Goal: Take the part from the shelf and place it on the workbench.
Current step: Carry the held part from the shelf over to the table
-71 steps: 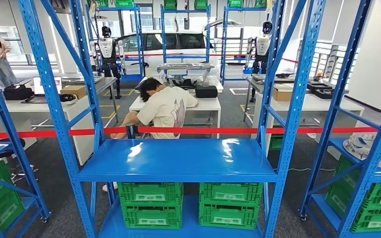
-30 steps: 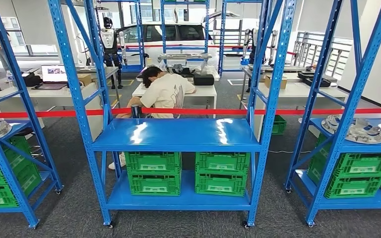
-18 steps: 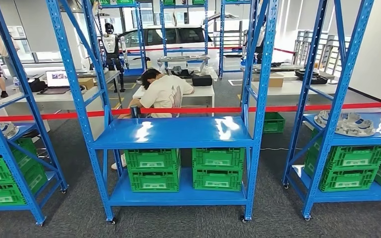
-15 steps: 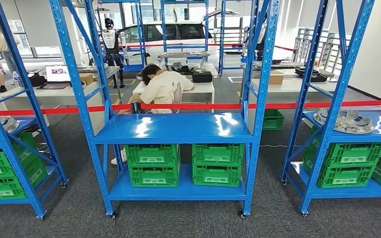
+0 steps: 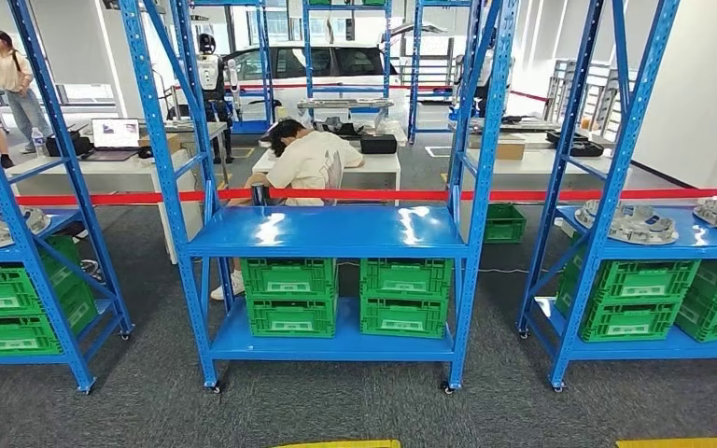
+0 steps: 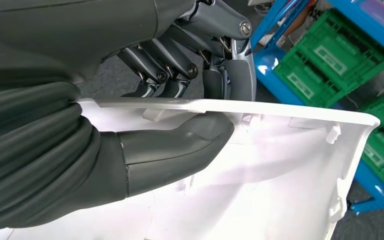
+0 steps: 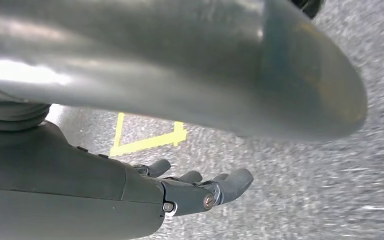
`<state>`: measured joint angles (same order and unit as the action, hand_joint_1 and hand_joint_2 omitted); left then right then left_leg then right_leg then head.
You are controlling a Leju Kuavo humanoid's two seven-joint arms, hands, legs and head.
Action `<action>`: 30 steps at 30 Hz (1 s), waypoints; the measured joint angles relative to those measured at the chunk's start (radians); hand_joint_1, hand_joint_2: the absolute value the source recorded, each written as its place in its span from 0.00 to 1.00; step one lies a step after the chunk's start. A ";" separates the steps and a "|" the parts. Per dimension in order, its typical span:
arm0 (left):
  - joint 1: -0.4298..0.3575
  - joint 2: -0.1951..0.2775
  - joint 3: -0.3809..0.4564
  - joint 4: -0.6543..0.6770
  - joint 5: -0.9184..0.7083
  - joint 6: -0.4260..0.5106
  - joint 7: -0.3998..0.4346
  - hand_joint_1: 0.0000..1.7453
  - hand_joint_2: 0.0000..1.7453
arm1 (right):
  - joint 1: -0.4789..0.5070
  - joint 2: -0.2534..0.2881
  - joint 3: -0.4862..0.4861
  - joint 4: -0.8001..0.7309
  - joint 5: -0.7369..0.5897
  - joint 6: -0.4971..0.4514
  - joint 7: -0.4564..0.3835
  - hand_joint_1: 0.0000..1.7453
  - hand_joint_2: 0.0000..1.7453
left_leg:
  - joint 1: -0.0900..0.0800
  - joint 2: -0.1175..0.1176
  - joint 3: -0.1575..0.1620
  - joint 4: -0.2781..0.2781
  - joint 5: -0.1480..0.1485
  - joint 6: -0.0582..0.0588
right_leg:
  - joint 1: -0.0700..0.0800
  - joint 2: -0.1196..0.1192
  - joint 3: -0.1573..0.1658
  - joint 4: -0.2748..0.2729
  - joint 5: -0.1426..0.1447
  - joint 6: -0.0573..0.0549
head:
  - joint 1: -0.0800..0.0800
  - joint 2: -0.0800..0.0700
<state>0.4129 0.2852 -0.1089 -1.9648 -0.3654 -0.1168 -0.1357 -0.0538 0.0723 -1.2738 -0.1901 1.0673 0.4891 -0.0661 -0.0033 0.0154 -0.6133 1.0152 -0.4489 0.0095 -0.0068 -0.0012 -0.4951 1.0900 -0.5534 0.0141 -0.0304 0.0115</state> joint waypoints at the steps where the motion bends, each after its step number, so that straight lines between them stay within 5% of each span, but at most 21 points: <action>1: -0.002 0.000 -0.001 0.000 0.002 -0.002 -0.001 1.00 1.00 | -0.001 0.002 0.000 0.001 -0.002 0.000 -0.007 0.00 0.00 | 0.000 0.000 -0.011 0.009 0.005 -0.007 | 0.001 0.001 0.034 -0.056 -0.019 -0.005 | 0.000 0.000; 3: -0.015 -0.001 -0.007 0.004 0.007 -0.007 0.001 1.00 1.00 | -0.004 0.019 -0.001 0.004 -0.007 -0.003 -0.032 0.00 0.00 | 0.002 0.000 -0.020 0.013 0.018 -0.021 | 0.008 0.001 0.048 -0.097 -0.037 -0.021 | 0.000 0.000; 5: -0.027 -0.003 -0.016 0.012 0.008 -0.004 0.010 1.00 1.00 | -0.010 0.048 -0.001 0.008 -0.005 -0.022 -0.056 0.00 0.00 | 0.008 -0.003 -0.028 0.021 0.013 -0.034 | 0.009 -0.007 0.036 -0.098 -0.021 -0.039 | -0.001 0.000; 9: -0.028 -0.003 -0.033 0.025 0.005 0.030 0.018 1.00 1.00 | -0.021 0.093 -0.001 0.019 0.004 -0.062 -0.071 0.00 0.00 | 0.012 -0.012 -0.082 0.198 -0.138 -0.053 | 0.010 -0.029 0.004 -0.100 0.012 -0.058 | -0.002 0.000; 11: -0.027 0.002 -0.042 0.030 0.007 0.041 0.018 1.00 1.00 | -0.020 0.103 -0.001 0.023 0.004 -0.061 -0.068 0.00 0.00 | 0.012 -0.012 -0.085 0.270 -0.145 -0.057 | 0.012 -0.048 -0.018 -0.096 0.024 -0.057 | -0.002 0.000; 12: -0.027 0.005 -0.045 0.031 0.008 0.044 0.017 1.00 1.00 | -0.020 0.105 -0.001 0.024 0.004 -0.061 -0.066 0.00 0.00 | 0.012 -0.009 -0.063 0.259 -0.122 -0.057 | 0.012 -0.058 -0.028 -0.093 0.028 -0.056 | -0.002 0.000; 14: -0.028 0.011 -0.050 0.032 0.009 0.049 0.017 1.00 1.00 | -0.020 0.108 -0.001 0.025 0.004 -0.062 -0.066 0.00 0.00 | 0.012 0.022 0.033 0.138 -0.084 -0.055 | 0.013 -0.077 -0.041 -0.085 0.035 -0.052 | -0.002 0.000; 16: -0.031 0.016 -0.054 0.032 0.011 0.052 0.017 1.00 1.00 | -0.020 0.108 -0.001 0.025 0.004 -0.065 -0.066 0.00 0.00 | 0.006 0.060 0.115 0.016 -0.086 -0.046 | 0.016 -0.096 -0.043 -0.079 0.038 -0.045 | -0.003 0.000; 19: -0.029 0.024 -0.059 0.032 0.021 0.063 0.019 1.00 1.00 | -0.026 0.110 -0.001 0.025 0.006 -0.072 -0.056 0.00 0.00 | 0.000 0.047 0.123 -0.021 -0.090 -0.021 | 0.017 -0.121 -0.038 -0.077 0.041 -0.029 | -0.003 0.000; 22: -0.028 0.033 -0.069 0.032 0.033 0.079 0.021 1.00 1.00 | -0.029 0.112 -0.001 0.026 0.012 -0.072 -0.038 0.00 0.00 | 0.005 0.015 0.117 -0.029 -0.072 0.001 | 0.012 -0.052 -0.064 -0.011 -0.009 -0.011 | -0.003 0.000; 23: -0.027 0.035 -0.072 0.032 0.034 0.085 0.022 1.00 1.00 | -0.028 0.112 -0.001 0.026 0.014 -0.071 -0.034 0.00 0.00 | 0.004 0.004 0.112 -0.029 -0.067 0.006 | 0.011 -0.024 -0.089 0.048 -0.045 -0.009 | -0.003 0.000; 25: -0.022 0.039 -0.078 0.032 0.036 0.097 0.024 1.00 1.00 | -0.025 0.113 -0.001 0.026 0.020 -0.069 -0.029 0.00 0.00 | 0.001 -0.021 0.100 -0.025 -0.059 0.009 | 0.010 -0.006 -0.145 0.175 -0.100 -0.009 | -0.002 0.000; 27: -0.013 0.045 -0.085 0.032 0.039 0.109 0.028 1.00 1.00 | -0.023 0.113 -0.001 0.026 0.025 -0.070 -0.031 0.00 0.00 | 0.000 -0.048 0.089 -0.017 -0.056 0.009 | 0.010 -0.003 -0.150 0.191 -0.083 -0.014 | -0.002 0.000; 30: -0.005 0.053 -0.094 0.028 0.046 0.123 0.034 1.00 1.00 | -0.022 0.112 0.000 0.026 0.031 -0.072 -0.031 0.00 0.00 | -0.001 -0.085 0.079 -0.002 -0.056 0.004 | 0.009 0.040 -0.064 0.014 0.008 -0.027 | -0.003 0.000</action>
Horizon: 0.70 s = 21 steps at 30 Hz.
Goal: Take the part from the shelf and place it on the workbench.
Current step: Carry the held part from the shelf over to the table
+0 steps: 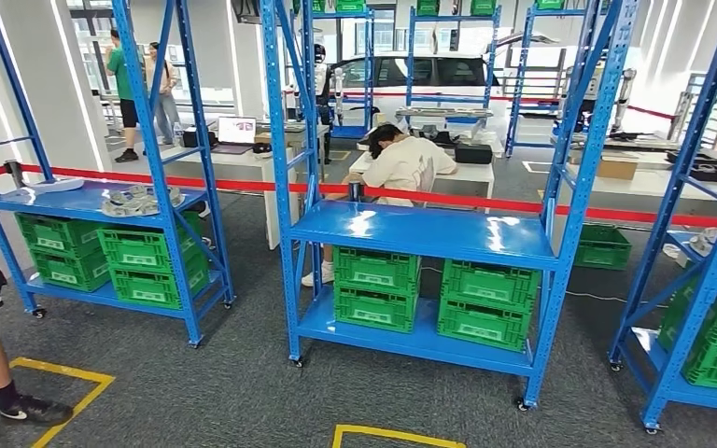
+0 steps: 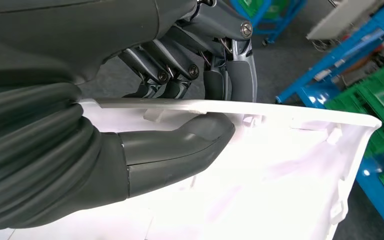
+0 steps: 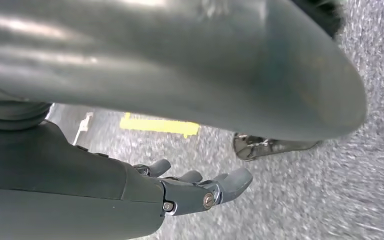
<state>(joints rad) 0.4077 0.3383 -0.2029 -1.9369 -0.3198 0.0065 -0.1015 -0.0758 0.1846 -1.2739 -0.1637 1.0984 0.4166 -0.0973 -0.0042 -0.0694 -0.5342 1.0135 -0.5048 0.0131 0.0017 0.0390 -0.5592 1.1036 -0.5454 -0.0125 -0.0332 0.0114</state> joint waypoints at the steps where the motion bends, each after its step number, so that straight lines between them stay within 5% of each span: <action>1: 0.002 0.004 -0.003 -0.001 0.004 0.005 0.001 1.00 1.00 | 0.000 0.000 0.000 0.000 0.001 0.000 0.001 0.00 0.00 | 0.000 -0.011 -0.005 0.004 0.001 -0.005 | -0.001 0.020 0.020 -0.046 0.013 -0.003 | 0.000 0.000; 3: 0.010 0.017 -0.006 -0.004 0.018 0.020 0.000 1.00 1.00 | -0.001 -0.006 0.001 0.000 0.006 0.000 0.002 0.00 0.00 | 0.003 -0.031 -0.019 0.008 0.005 -0.019 | 0.000 0.035 0.030 -0.077 0.014 -0.007 | 0.000 0.000; 5: 0.028 0.038 -0.008 -0.010 0.037 0.039 -0.002 1.00 1.00 | 0.003 -0.026 0.002 0.000 0.010 0.005 0.001 0.00 0.00 | 0.005 -0.038 -0.028 0.009 0.007 -0.031 | -0.002 0.011 0.032 -0.084 0.020 -0.015 | 0.000 0.000; 7: 0.042 0.059 -0.009 -0.018 0.053 0.049 -0.007 1.00 1.00 | 0.014 -0.061 0.003 0.000 0.010 0.019 -0.002 0.00 0.00 | 0.004 0.000 -0.050 0.055 -0.027 -0.040 | -0.007 -0.017 0.035 -0.094 0.026 -0.024 | -0.001 0.000; 10: 0.046 0.078 -0.013 -0.021 0.068 0.047 -0.010 1.00 1.00 | 0.035 -0.106 0.003 -0.001 0.009 0.013 -0.008 0.00 0.00 | 0.012 0.054 -0.125 0.223 -0.118 -0.053 | -0.006 -0.063 0.031 -0.096 0.026 -0.027 | -0.002 0.000; 12: 0.047 0.083 -0.016 -0.020 0.074 0.044 -0.010 1.00 1.00 | 0.039 -0.120 0.003 -0.002 0.008 -0.035 -0.013 0.00 0.00 | 0.019 0.063 -0.134 0.257 -0.118 -0.061 | -0.006 -0.091 0.028 -0.095 0.026 -0.027 | -0.002 0.000; 16: 0.043 0.089 -0.020 -0.020 0.076 0.036 -0.010 1.00 1.00 | 0.038 -0.125 0.004 -0.002 0.008 -0.087 -0.015 0.00 0.00 | 0.023 0.120 -0.005 0.034 -0.021 -0.060 | -0.005 -0.134 0.032 -0.088 0.020 -0.014 | -0.002 0.000; 18: 0.040 0.090 -0.020 -0.021 0.077 0.031 -0.011 1.00 1.00 | 0.037 -0.126 0.004 -0.001 0.008 -0.084 -0.017 0.00 0.00 | 0.016 0.128 0.006 0.002 -0.017 -0.047 | -0.005 -0.150 0.036 -0.086 0.018 0.000 | -0.002 0.000; 21: 0.039 0.090 -0.021 -0.020 0.079 0.022 -0.013 1.00 1.00 | 0.030 -0.125 0.004 -0.001 0.007 -0.083 -0.019 0.00 0.00 | 0.013 0.098 0.004 -0.004 -0.006 -0.026 | -0.014 -0.148 0.040 -0.078 0.009 0.021 | -0.001 0.000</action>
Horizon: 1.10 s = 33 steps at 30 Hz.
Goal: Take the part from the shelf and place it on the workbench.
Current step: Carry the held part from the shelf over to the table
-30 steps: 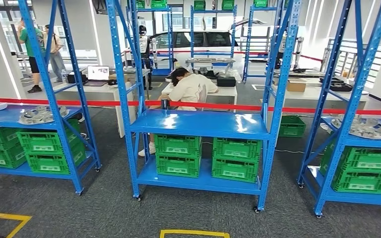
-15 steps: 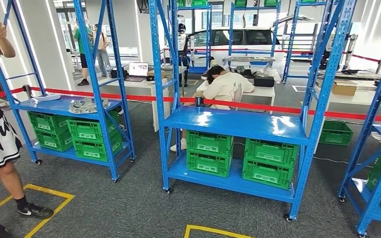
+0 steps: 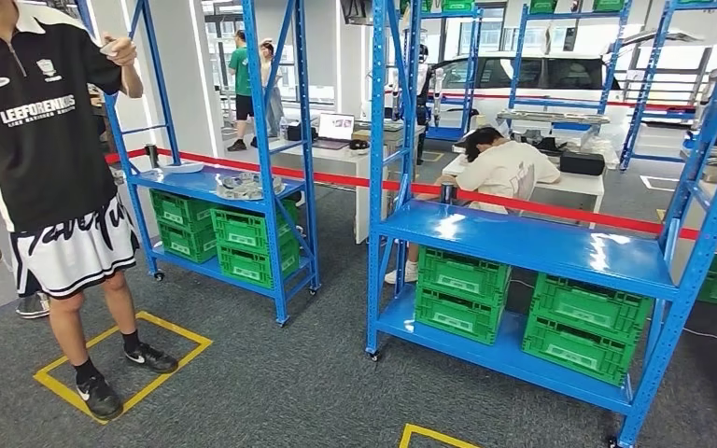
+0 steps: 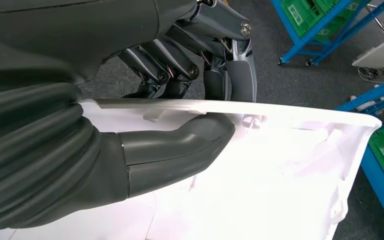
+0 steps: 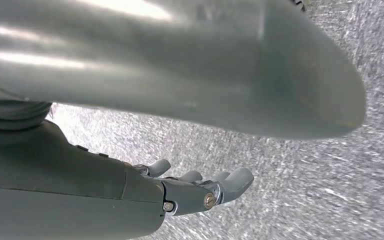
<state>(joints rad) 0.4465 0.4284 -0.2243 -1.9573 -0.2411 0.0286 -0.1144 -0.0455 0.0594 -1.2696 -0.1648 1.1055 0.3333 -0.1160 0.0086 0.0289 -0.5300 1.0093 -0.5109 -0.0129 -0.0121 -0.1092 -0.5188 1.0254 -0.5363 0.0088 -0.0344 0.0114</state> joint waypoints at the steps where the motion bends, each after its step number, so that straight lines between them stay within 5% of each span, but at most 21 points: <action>1: -0.002 0.000 0.000 0.000 0.001 -0.003 -0.001 1.00 1.00 | -0.001 0.000 0.000 0.000 0.000 0.000 0.000 0.00 0.00 | 0.001 -0.010 0.001 -0.003 0.004 0.006 | -0.002 0.022 -0.007 0.018 -0.015 0.005 | 0.000 0.000; 4: -0.017 -0.001 -0.002 0.004 0.006 -0.013 -0.004 1.00 1.00 | 0.003 -0.001 0.000 0.000 -0.002 0.000 0.000 0.00 0.00 | 0.000 -0.042 -0.006 -0.003 0.012 0.018 | -0.002 0.092 -0.087 0.188 -0.105 0.008 | 0.000 0.000; 6: -0.022 -0.002 -0.002 0.010 0.013 -0.022 -0.006 1.00 1.00 | 0.009 -0.001 0.000 0.000 -0.003 0.000 0.000 0.00 0.00 | -0.003 -0.068 -0.010 0.000 0.014 0.020 | -0.002 0.102 -0.124 0.261 -0.118 0.006 | 0.000 0.000; 8: -0.028 -0.004 -0.003 0.016 0.016 -0.030 -0.010 1.00 1.00 | 0.011 -0.002 0.000 0.000 -0.006 0.000 0.000 0.00 0.00 | -0.003 -0.097 -0.013 0.007 0.013 0.019 | -0.002 0.119 -0.092 0.184 -0.054 0.000 | 0.000 0.000; 10: -0.038 -0.007 -0.004 0.019 0.016 -0.036 -0.011 1.00 1.00 | 0.010 -0.003 0.000 0.000 -0.009 0.000 -0.002 0.00 0.00 | -0.003 -0.123 -0.018 0.016 0.011 0.013 | -0.004 0.160 -0.039 0.061 0.000 -0.007 | 0.000 0.000; 12: -0.047 -0.010 -0.005 0.019 0.013 -0.041 -0.011 1.00 1.00 | 0.010 -0.005 0.000 0.000 -0.011 0.000 -0.003 0.00 0.00 | -0.002 -0.145 -0.028 0.019 0.013 0.000 | -0.002 0.178 -0.021 0.015 0.006 -0.012 | 0.000 0.000; 14: -0.051 -0.012 -0.006 0.021 0.009 -0.045 -0.010 1.00 1.00 | 0.008 -0.004 0.000 0.000 -0.014 0.000 -0.006 0.00 0.00 | 0.001 -0.166 -0.037 0.015 0.019 -0.014 | 0.000 0.155 -0.018 0.006 0.009 -0.021 | 0.000 0.000; 16: -0.053 -0.014 -0.007 0.023 0.008 -0.051 -0.009 1.00 1.00 | 0.007 -0.003 0.000 0.000 -0.017 0.000 -0.009 0.00 0.00 | 0.000 -0.136 -0.051 0.036 0.003 -0.023 | -0.003 0.129 -0.015 -0.006 0.016 -0.035 | -0.001 0.000; 19: -0.066 -0.016 -0.008 0.029 0.005 -0.065 -0.012 1.00 1.00 | 0.011 -0.003 0.000 0.000 -0.018 0.000 -0.014 0.00 0.00 | 0.000 -0.050 -0.121 0.191 -0.088 -0.032 | -0.001 0.087 -0.015 -0.012 0.019 -0.046 | -0.002 0.000; 21: -0.069 -0.018 -0.008 0.035 0.003 -0.074 -0.013 1.00 1.00 | 0.013 -0.002 -0.001 0.000 -0.018 0.000 -0.014 0.00 0.00 | 0.004 -0.038 -0.150 0.266 -0.112 -0.039 | 0.001 0.059 -0.016 -0.012 0.018 -0.047 | -0.002 0.000; 22: -0.069 -0.018 -0.008 0.038 0.002 -0.077 -0.014 1.00 1.00 | 0.013 -0.002 -0.001 0.000 -0.019 0.000 -0.015 0.00 0.00 | 0.006 -0.034 -0.142 0.258 -0.098 -0.041 | 0.001 0.045 -0.016 -0.012 0.017 -0.047 | -0.002 0.000; 24: -0.072 -0.019 -0.008 0.043 0.001 -0.080 -0.014 1.00 1.00 | 0.011 -0.001 -0.001 0.000 -0.019 0.000 -0.015 0.00 0.00 | 0.009 -0.005 -0.077 0.143 -0.037 -0.043 | 0.001 0.022 -0.013 -0.010 0.014 -0.043 | -0.002 0.000; 27: -0.078 -0.019 -0.007 0.047 0.001 -0.083 -0.015 1.00 1.00 | 0.010 0.000 -0.001 0.000 -0.019 0.000 -0.015 0.00 0.00 | 0.004 0.044 -0.013 0.016 0.002 -0.028 | 0.008 -0.009 -0.004 -0.004 0.005 -0.026 | -0.002 0.000; 29: -0.078 -0.020 -0.006 0.048 0.001 -0.084 -0.016 1.00 1.00 | 0.007 0.002 -0.001 0.000 -0.019 0.000 -0.013 0.00 0.00 | 0.001 0.023 -0.016 0.012 0.001 -0.012 | 0.006 -0.026 0.005 -0.005 0.000 -0.014 | -0.001 0.000; 31: -0.075 -0.020 -0.004 0.048 0.001 -0.084 -0.017 1.00 1.00 | 0.005 0.005 -0.001 0.000 -0.019 0.000 -0.013 0.00 0.00 | 0.003 -0.001 -0.013 0.008 0.007 0.002 | 0.001 0.007 0.002 0.015 -0.018 -0.001 | -0.001 0.000; 33: -0.076 -0.022 -0.003 0.047 0.001 -0.084 -0.018 1.00 1.00 | 0.005 0.006 -0.001 0.000 -0.018 0.000 -0.013 0.00 0.00 | 0.005 -0.023 -0.012 0.006 0.013 0.012 | -0.003 0.073 -0.038 0.106 -0.073 0.006 | -0.001 0.000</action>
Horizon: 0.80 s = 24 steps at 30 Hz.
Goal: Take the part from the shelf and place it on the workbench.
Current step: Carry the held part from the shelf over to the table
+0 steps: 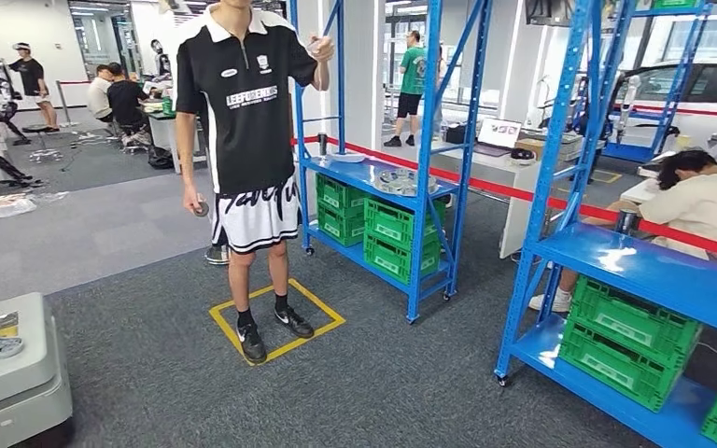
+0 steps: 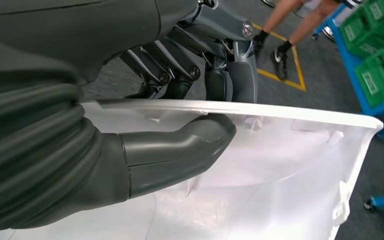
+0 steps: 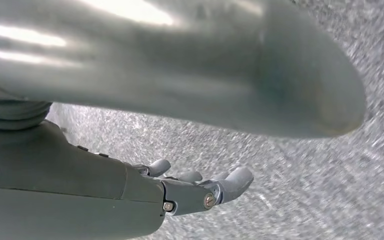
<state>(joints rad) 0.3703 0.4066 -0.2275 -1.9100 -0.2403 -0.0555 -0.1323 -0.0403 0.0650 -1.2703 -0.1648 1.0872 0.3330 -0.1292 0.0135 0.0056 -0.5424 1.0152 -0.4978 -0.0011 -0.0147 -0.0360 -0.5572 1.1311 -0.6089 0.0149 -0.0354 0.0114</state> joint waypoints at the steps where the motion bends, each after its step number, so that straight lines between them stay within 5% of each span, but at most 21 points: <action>1: -0.001 -0.002 0.000 0.000 0.000 0.000 0.000 1.00 1.00 | 0.002 0.000 0.000 0.000 0.000 0.000 0.000 0.00 0.00 | -0.001 -0.013 -0.003 0.001 0.001 0.002 | 0.000 0.020 -0.035 0.070 -0.033 0.000 | 0.000 0.000; 3: -0.001 -0.007 0.000 0.001 0.000 0.000 0.000 1.00 1.00 | 0.006 0.000 0.000 0.000 0.002 0.000 -0.001 0.00 0.00 | -0.002 -0.042 -0.005 0.002 0.002 0.004 | 0.001 0.031 -0.090 0.171 -0.058 -0.001 | 0.000 0.000; 4: -0.001 -0.010 0.000 0.002 0.000 0.000 0.000 1.00 1.00 | 0.007 0.000 0.000 0.000 0.002 0.000 -0.001 0.00 0.00 | -0.002 -0.057 -0.005 0.004 0.002 0.004 | 0.001 0.033 -0.096 0.173 -0.042 -0.003 | 0.000 0.000; 8: -0.003 -0.023 0.000 0.003 -0.006 0.000 0.001 1.00 1.00 | 0.005 -0.001 0.000 0.000 0.007 0.000 -0.002 0.00 0.00 | -0.003 -0.111 -0.010 0.015 -0.002 -0.007 | -0.003 0.091 -0.012 -0.050 0.083 -0.011 | 0.000 0.000; 10: -0.004 -0.028 0.001 0.003 -0.010 0.000 0.001 1.00 1.00 | 0.003 -0.001 0.000 0.000 0.010 0.000 -0.002 0.00 0.00 | -0.002 -0.135 -0.021 0.015 -0.001 -0.022 | 0.000 0.103 0.003 -0.087 0.087 -0.017 | 0.000 0.000; 12: -0.002 -0.032 0.002 0.003 -0.011 0.000 0.001 1.00 1.00 | -0.001 0.000 0.000 0.000 0.012 0.000 -0.002 0.00 0.00 | 0.002 -0.145 -0.027 0.012 0.002 -0.035 | 0.001 0.077 0.006 -0.093 0.091 -0.029 | 0.000 0.000; 14: -0.002 -0.035 0.004 0.003 -0.012 0.000 0.001 1.00 1.00 | -0.004 0.001 0.000 0.000 0.014 0.000 -0.003 0.00 0.00 | 0.001 -0.096 -0.042 0.048 -0.024 -0.043 | -0.001 0.051 0.009 -0.103 0.097 -0.044 | 0.000 0.000; 16: -0.004 -0.037 0.006 0.004 -0.012 0.000 0.001 1.00 1.00 | -0.002 0.001 0.000 0.000 0.015 0.000 -0.003 0.00 0.00 | 0.000 -0.034 -0.090 0.153 -0.087 -0.050 | 0.001 0.024 0.009 -0.106 0.097 -0.052 | -0.001 0.000; 18: -0.005 -0.040 0.007 0.006 -0.013 0.000 0.001 1.00 1.00 | 0.001 0.001 0.000 0.000 0.016 0.000 -0.002 0.00 0.00 | 0.002 -0.017 -0.134 0.254 -0.128 -0.055 | 0.002 -0.005 0.009 -0.106 0.095 -0.055 | 0.000 0.000; 19: -0.004 -0.041 0.007 0.007 -0.013 0.000 0.002 1.00 1.00 | 0.001 0.001 0.000 0.000 0.017 0.000 -0.002 0.00 0.00 | 0.002 -0.013 -0.135 0.262 -0.122 -0.057 | 0.003 -0.019 0.009 -0.105 0.094 -0.055 | 0.000 0.000; 21: -0.004 -0.043 0.009 0.008 -0.013 0.000 0.003 1.00 1.00 | -0.001 0.002 0.001 0.000 0.020 0.000 -0.002 0.00 0.00 | 0.003 0.004 -0.085 0.175 -0.066 -0.058 | 0.002 -0.046 0.010 -0.102 0.091 -0.051 | 0.000 0.000; 24: -0.003 -0.046 0.013 0.007 -0.022 -0.004 0.007 1.00 1.00 | -0.003 0.002 0.004 0.000 0.025 0.000 0.002 0.00 0.00 | -0.002 0.064 -0.009 0.024 -0.014 -0.041 | 0.008 -0.077 0.017 -0.096 0.083 -0.037 | 0.000 0.000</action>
<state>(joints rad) 0.3670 0.3602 -0.2142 -1.9034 -0.2623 -0.0597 -0.1255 -0.0436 0.0668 -1.2663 -0.1648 1.1118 0.3330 -0.1267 0.0112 0.0692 -0.5518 1.0392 -0.5113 -0.0418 -0.0064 -0.1133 -0.5399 1.0349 -0.5263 -0.0220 -0.0353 0.0114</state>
